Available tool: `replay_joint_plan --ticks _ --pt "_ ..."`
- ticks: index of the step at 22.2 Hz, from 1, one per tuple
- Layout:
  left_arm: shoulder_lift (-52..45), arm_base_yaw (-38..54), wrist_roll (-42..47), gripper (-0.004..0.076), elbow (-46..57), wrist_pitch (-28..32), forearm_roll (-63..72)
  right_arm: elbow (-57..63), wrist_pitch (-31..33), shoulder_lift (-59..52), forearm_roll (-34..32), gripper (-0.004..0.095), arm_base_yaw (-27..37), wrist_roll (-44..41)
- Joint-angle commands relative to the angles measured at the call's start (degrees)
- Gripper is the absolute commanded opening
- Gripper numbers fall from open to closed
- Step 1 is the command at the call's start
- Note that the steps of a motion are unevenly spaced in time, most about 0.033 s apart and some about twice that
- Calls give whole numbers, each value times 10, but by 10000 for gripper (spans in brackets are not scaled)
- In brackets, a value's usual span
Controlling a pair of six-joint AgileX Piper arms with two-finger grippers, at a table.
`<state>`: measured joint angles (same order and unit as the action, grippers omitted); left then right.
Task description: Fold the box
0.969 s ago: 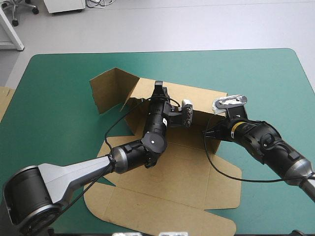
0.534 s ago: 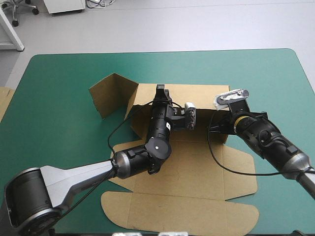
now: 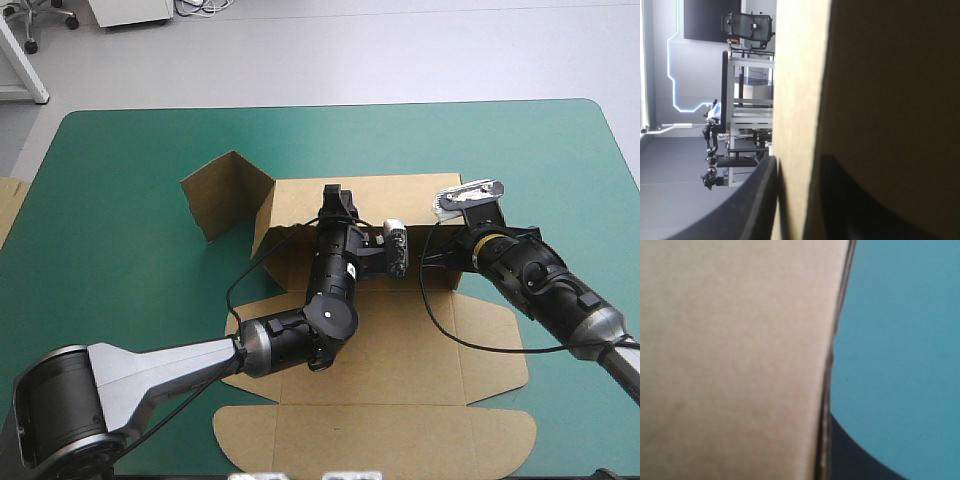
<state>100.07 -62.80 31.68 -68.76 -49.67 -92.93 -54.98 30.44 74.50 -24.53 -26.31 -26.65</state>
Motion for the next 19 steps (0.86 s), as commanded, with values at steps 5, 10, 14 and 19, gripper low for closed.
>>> replay_joint_plan --ticks 5,10,14,19 --pt "-87 -57 -42 221 -14 -104 101 -19 -31 4 -19 -21 1 8" --pt "-156 -56 -139 221 -61 -158 246 -19 -26 4 -19 -21 1 8" --pt "-179 -26 -157 220 -150 -161 334 -19 -18 4 -19 -21 1 8" --pt "-180 54 -205 220 -235 -161 451 -19 -10 4 -19 -21 1 8"
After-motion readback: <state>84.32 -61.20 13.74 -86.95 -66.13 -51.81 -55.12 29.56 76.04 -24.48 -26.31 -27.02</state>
